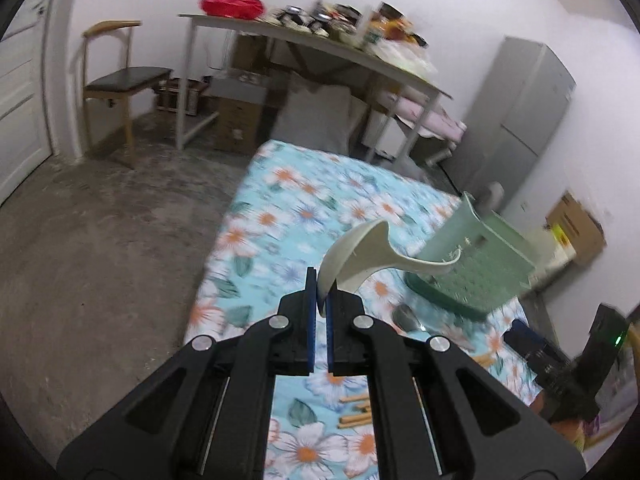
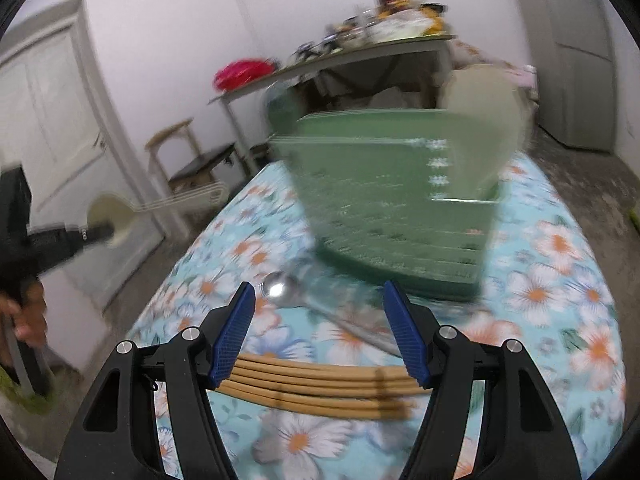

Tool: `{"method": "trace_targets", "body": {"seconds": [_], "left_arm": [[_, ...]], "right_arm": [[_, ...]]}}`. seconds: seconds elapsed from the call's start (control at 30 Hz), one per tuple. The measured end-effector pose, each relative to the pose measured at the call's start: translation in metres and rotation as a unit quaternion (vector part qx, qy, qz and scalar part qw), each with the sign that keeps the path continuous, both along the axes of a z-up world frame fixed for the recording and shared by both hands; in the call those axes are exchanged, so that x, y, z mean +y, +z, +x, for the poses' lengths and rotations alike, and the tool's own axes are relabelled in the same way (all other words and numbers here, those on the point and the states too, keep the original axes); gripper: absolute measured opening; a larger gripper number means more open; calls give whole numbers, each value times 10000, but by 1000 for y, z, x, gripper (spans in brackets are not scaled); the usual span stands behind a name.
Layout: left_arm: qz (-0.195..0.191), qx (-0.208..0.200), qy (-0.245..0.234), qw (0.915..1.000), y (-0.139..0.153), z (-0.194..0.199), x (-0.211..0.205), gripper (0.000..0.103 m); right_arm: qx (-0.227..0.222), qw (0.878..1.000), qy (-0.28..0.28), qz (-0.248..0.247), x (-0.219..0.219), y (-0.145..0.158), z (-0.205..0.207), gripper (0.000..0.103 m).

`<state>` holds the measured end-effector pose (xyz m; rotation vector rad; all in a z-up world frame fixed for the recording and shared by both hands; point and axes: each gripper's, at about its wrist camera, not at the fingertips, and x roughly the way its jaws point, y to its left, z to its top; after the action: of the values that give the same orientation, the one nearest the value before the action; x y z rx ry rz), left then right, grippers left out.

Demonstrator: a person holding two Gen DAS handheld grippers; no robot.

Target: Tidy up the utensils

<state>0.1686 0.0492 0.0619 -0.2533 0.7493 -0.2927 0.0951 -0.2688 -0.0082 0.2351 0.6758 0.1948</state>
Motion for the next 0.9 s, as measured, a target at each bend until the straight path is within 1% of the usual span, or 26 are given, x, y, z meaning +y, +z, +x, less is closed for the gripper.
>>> {"method": "trace_targets", "body": {"seconds": [0.1, 0.17, 0.23, 0.3, 0.4, 0.43, 0.5, 0.57, 0.6, 0.63, 0.7, 0.73, 0.77, 0.9], "left_arm": [[-32, 25, 239, 9997, -1, 5, 11, 2], [-68, 90, 298, 9995, -5, 8, 14, 2], [-129, 169, 345, 9992, -9, 13, 17, 2], [-158, 209, 385, 9989, -13, 14, 21, 2], [-175, 278, 415, 9986, -20, 16, 23, 2], [-173, 307, 423, 9985, -21, 17, 23, 2], [-156, 322, 436, 9984, -23, 17, 24, 2], [-141, 329, 459, 9983, -24, 18, 25, 2], [-147, 335, 472, 9982, -24, 19, 25, 2], [-151, 338, 480, 9982, -24, 19, 26, 2], [-147, 334, 482, 9982, -24, 19, 26, 2], [-145, 330, 480, 9982, -24, 19, 26, 2], [-143, 319, 483, 9982, -24, 19, 26, 2], [-107, 183, 469, 9987, -19, 15, 26, 2]], "right_arm": [[130, 9979, 368, -509, 37, -6, 20, 61], [167, 9939, 531, -950, 61, -10, 33, 60], [243, 9849, 692, -1569, 89, -20, 47, 56], [301, 9755, 777, -2038, 109, -29, 56, 52], [386, 9562, 877, -2766, 134, -47, 68, 46], [424, 9497, 868, -2980, 139, -53, 73, 41], [527, 9449, 835, -3121, 144, -61, 79, 36], [517, 9411, 783, -3249, 147, -64, 82, 32], [499, 9377, 762, -3354, 150, -65, 83, 31], [492, 9344, 736, -3452, 152, -66, 84, 28], [485, 9303, 705, -3567, 158, -68, 86, 21], [485, 9279, 669, -3635, 160, -70, 88, 12], [484, 9269, 649, -3663, 161, -70, 89, 8], [388, 9338, 596, -3507, 154, -61, 88, 4]]}}
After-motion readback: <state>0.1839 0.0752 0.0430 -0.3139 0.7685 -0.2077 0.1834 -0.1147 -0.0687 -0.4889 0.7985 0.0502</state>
